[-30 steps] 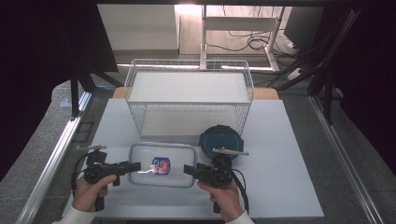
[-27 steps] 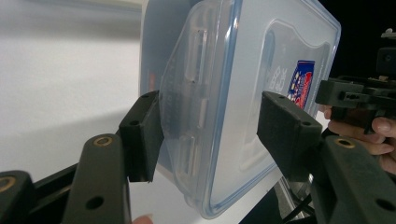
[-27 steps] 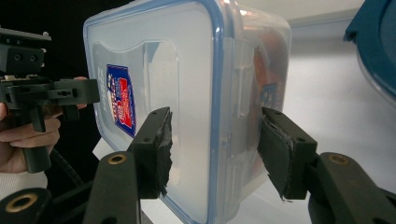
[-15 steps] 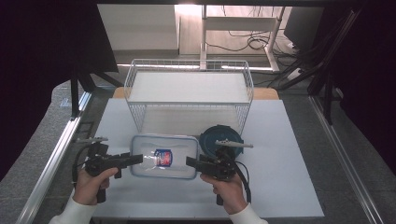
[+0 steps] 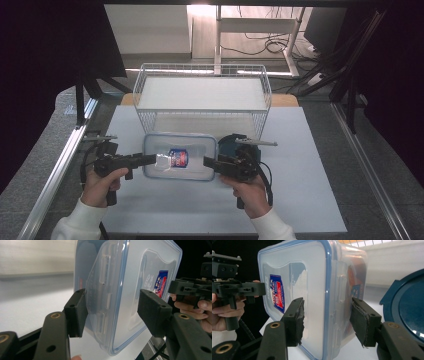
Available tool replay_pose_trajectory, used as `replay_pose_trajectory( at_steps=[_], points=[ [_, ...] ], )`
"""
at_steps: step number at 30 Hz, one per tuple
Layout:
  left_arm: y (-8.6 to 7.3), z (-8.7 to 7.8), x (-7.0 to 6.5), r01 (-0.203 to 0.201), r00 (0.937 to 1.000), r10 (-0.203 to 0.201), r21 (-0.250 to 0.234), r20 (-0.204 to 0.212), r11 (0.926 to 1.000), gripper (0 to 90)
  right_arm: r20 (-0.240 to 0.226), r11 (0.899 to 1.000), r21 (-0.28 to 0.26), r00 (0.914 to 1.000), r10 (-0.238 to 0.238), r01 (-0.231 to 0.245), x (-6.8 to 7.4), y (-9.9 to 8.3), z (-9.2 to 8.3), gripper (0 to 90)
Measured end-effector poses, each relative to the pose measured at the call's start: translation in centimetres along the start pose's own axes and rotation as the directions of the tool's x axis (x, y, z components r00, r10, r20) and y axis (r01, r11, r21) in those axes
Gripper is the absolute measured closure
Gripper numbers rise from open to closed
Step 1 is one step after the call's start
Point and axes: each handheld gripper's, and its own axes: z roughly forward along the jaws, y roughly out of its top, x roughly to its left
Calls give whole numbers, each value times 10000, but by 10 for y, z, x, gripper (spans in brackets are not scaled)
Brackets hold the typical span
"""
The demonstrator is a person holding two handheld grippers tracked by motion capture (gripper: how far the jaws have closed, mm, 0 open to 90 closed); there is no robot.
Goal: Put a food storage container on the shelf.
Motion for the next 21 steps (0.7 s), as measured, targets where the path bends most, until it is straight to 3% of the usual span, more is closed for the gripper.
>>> replay_pose_trajectory(
  at_steps=[10,21],
  points=[
    [22,3,-11,-414,9991,416,-249,76,9988,421,54,9993,-269,9997,-252,253,1,19,-11,463],
    [45,7,-17,-544,9984,551,-441,147,9975,422,91,9982,-492,9994,-338,342,-3,40,-18,467]
  ],
)
